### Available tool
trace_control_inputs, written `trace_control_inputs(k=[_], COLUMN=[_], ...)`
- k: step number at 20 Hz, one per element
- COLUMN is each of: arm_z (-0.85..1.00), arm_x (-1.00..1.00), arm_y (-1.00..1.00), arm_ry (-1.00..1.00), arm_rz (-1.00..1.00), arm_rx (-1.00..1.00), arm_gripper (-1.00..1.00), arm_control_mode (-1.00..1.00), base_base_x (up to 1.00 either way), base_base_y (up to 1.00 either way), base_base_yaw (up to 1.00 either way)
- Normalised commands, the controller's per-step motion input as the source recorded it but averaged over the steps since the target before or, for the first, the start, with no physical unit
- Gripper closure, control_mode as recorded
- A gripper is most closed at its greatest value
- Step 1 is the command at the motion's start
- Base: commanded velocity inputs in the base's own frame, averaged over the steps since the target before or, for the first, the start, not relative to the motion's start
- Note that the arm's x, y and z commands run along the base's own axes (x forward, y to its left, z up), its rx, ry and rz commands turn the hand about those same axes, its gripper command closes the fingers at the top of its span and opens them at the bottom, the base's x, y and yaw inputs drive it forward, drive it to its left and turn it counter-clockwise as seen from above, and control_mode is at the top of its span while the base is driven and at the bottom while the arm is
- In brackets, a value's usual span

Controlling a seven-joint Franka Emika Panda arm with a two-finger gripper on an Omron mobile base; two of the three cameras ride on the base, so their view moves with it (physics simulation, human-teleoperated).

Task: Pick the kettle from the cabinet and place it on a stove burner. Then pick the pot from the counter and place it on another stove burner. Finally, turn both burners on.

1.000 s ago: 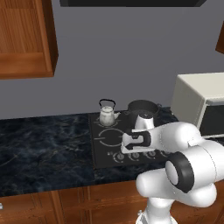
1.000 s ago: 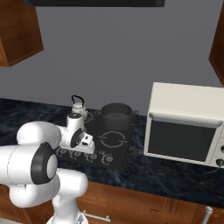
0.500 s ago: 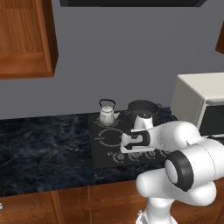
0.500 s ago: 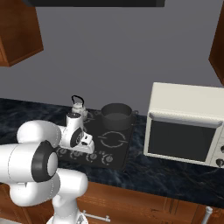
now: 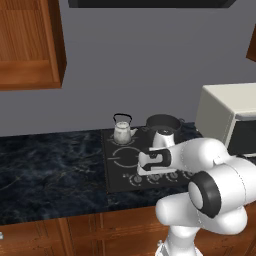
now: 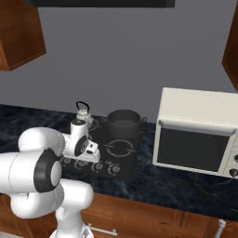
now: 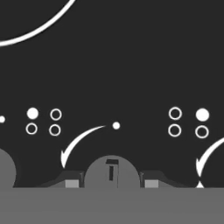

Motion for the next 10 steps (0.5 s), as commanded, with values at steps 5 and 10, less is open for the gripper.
trace_control_inputs(k=[5, 10], arm_z=[-0.31, -0.41], arm_x=[0.0, 0.0], arm_y=[0.01, 0.03], arm_ry=[0.0, 0.0], arm_rz=[0.15, 0.19], arm_rx=[0.0, 0.0], arm_gripper=[1.0, 1.0], arm_control_mode=[-1.0, -1.0], base_base_x=[0.0, 0.0], base_base_y=[0.0, 0.0], base_base_yaw=[0.0, 0.0])
